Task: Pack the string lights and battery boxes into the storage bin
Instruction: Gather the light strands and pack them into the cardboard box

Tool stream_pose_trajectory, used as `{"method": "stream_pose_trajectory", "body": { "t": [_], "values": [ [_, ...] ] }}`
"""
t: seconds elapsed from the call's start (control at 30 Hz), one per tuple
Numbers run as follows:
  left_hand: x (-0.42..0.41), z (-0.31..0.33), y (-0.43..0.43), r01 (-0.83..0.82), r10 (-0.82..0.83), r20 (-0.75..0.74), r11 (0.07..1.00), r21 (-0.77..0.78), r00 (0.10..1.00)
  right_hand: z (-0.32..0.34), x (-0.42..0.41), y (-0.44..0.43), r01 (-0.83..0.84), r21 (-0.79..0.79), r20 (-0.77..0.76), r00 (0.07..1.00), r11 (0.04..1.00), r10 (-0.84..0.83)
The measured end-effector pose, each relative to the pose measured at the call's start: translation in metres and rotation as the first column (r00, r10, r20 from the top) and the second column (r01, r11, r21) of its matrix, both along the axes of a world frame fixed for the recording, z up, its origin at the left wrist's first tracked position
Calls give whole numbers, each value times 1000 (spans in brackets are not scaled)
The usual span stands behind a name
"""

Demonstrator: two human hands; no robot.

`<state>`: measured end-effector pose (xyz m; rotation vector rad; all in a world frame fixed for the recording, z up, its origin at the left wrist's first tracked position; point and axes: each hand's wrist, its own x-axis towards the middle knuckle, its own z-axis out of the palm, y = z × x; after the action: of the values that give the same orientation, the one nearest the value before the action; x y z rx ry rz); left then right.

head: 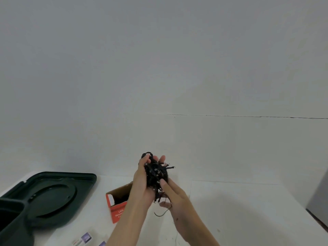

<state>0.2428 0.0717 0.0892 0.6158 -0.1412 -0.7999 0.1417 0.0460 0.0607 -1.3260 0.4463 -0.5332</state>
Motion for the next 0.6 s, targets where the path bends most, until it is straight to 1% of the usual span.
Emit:
{"method": "stream_pose_trajectory", "body": {
  "t": [0.07,0.13,0.2,0.27,0.3,0.33,0.4,0.43,0.47,0.5,0.53,0.6],
  "values": [
    [18,-1,8,-63,61,-45,997,-41,997,-2,3,-2,-104,-34,-21,994,994,103],
    [42,0,21,-156,149,-91,985,-78,985,-9,5,-8,-161,-95,-104,983,982,151],
    [64,-2,39,-223,220,-59,974,-47,974,-20,11,-14,-178,-219,-242,962,959,124],
    [82,-12,57,-258,258,-26,966,4,966,-35,26,-17,-177,-371,-330,943,911,49],
    [88,-18,64,-264,264,-30,964,9,964,-43,34,-18,-177,-482,-349,937,858,-3],
    [93,-26,72,-275,275,-42,961,9,961,-51,46,-16,-209,-602,-367,930,770,-35],
    [95,-38,80,-292,291,-69,957,1,954,-64,69,-15,-333,-784,-420,906,524,-52],
    [94,-43,83,-297,296,-86,955,-6,951,-70,80,-13,-401,-828,-460,885,393,-67],
    [91,-46,85,-294,291,-102,956,-16,951,-74,88,-11,-458,-841,-502,859,286,-100],
    [87,-49,87,-288,284,-113,957,-20,952,-77,95,-9,-503,-836,-537,831,219,-144],
    [84,-51,86,-280,276,-122,960,-14,953,-78,99,-8,-527,-829,-557,809,185,-187],
    [81,-54,86,-279,278,-124,960,8,953,-79,102,-9,-527,-835,-551,800,161,-238]
  ]
}}
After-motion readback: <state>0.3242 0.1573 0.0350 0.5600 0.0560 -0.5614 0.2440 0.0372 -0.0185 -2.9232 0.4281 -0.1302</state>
